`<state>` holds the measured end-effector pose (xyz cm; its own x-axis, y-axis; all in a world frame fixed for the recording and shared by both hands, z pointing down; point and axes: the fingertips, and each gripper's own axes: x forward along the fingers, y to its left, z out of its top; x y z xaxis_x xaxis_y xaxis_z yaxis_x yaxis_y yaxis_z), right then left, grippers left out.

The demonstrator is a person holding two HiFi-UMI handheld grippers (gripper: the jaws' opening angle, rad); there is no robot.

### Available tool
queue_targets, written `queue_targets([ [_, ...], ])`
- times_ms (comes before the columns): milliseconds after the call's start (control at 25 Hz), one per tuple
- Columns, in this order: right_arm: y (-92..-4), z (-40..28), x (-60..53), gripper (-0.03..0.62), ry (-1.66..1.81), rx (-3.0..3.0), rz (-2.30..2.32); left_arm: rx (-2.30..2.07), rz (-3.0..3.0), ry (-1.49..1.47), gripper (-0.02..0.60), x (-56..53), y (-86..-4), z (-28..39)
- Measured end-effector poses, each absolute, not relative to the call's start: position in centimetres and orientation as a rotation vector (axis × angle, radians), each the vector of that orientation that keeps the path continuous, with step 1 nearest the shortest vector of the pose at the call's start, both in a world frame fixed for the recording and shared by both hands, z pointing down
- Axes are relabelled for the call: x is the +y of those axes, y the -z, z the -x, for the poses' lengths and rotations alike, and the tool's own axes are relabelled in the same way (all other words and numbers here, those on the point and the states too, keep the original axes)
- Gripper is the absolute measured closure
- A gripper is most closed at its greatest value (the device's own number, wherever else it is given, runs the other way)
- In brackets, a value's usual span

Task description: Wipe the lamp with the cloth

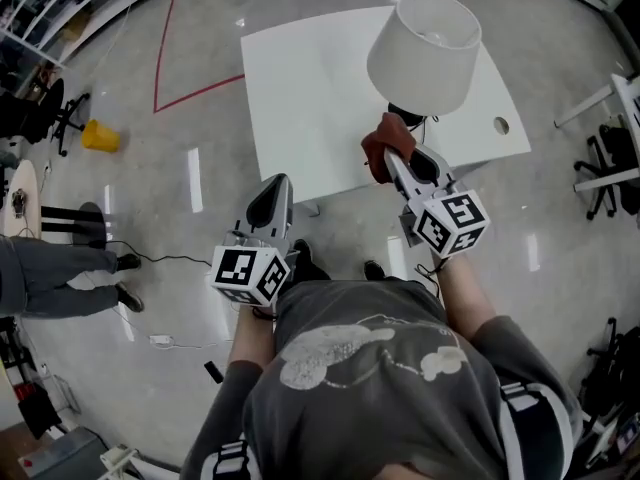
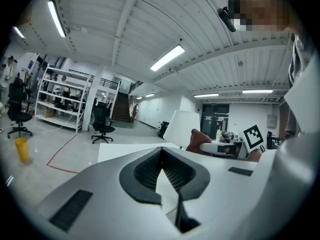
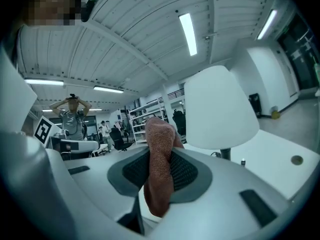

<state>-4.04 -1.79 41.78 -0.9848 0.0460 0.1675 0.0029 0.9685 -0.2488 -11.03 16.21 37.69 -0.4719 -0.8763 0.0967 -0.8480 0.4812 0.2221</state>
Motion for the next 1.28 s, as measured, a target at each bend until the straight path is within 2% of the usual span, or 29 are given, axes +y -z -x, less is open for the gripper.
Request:
queue_targets([
  [400, -40.1, 10.8, 0.3, 0.503, -0.383, -2.946, -0.36, -2.319, -1.782, 0.247, 0.574, 16.7, -36.7, 21.5],
  [680, -40.2, 11.5, 0.4, 0.502, -0.436, -2.908, -0.53, -2.188, -1.944, 0.231, 0.574, 13.2, -35.9, 23.8],
  [920, -39.1, 12.8, -0.9, 0.502, -0.474, -2.95, -0.547, -2.126, -2.025, 0.201, 0.574, 9.1, -35.4, 23.2],
  [1280, -38.6, 16.4, -2.2, 0.502, -0.384, -2.893, -0.729, -1.997, -2.185, 0.188, 0.574, 5.4, -34.6, 26.9],
])
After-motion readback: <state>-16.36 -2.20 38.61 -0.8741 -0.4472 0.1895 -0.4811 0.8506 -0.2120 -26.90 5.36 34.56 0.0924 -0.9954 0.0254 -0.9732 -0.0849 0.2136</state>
